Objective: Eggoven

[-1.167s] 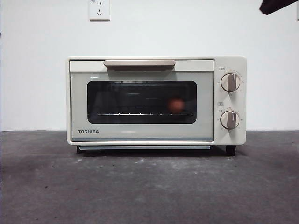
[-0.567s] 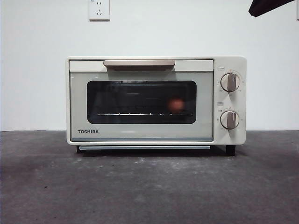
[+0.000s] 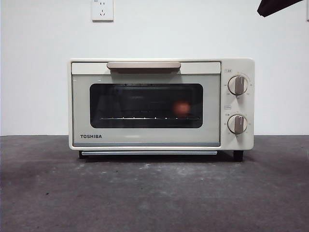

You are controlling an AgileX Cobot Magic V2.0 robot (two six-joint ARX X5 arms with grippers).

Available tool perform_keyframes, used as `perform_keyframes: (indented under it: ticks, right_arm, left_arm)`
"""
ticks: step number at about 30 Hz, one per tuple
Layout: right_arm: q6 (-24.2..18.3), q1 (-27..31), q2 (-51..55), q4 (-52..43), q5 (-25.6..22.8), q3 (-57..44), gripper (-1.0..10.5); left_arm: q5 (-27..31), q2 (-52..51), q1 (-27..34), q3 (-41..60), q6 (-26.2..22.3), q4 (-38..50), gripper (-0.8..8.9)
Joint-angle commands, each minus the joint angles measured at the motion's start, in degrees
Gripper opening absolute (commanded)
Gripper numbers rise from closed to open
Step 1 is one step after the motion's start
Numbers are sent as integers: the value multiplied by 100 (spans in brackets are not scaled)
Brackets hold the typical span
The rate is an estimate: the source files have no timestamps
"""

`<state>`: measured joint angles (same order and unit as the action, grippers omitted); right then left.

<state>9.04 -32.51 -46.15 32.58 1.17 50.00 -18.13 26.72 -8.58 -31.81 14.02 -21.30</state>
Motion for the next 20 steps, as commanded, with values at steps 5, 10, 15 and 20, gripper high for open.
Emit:
perform_keyframes:
  ticks: [5,10,15,20]
  right_arm:
    - [-4,-33,-17,-48,-15,48,5]
    - [-4,-33,-15,-48,-15,48,5]
    - [-4,-33,-15,-48,-15,48,5]
    - [-4,-33,-17,-48,-15,48,5]
  left_arm:
    - [358,-575,120,48,-1716,219,7]
    - [1117,-1241,509,844,-1980,1104,7]
    - [1300,-1950,780,1899,-1978,1801,7]
    - [1303,-2485,863,2684,-1893,1803,8]
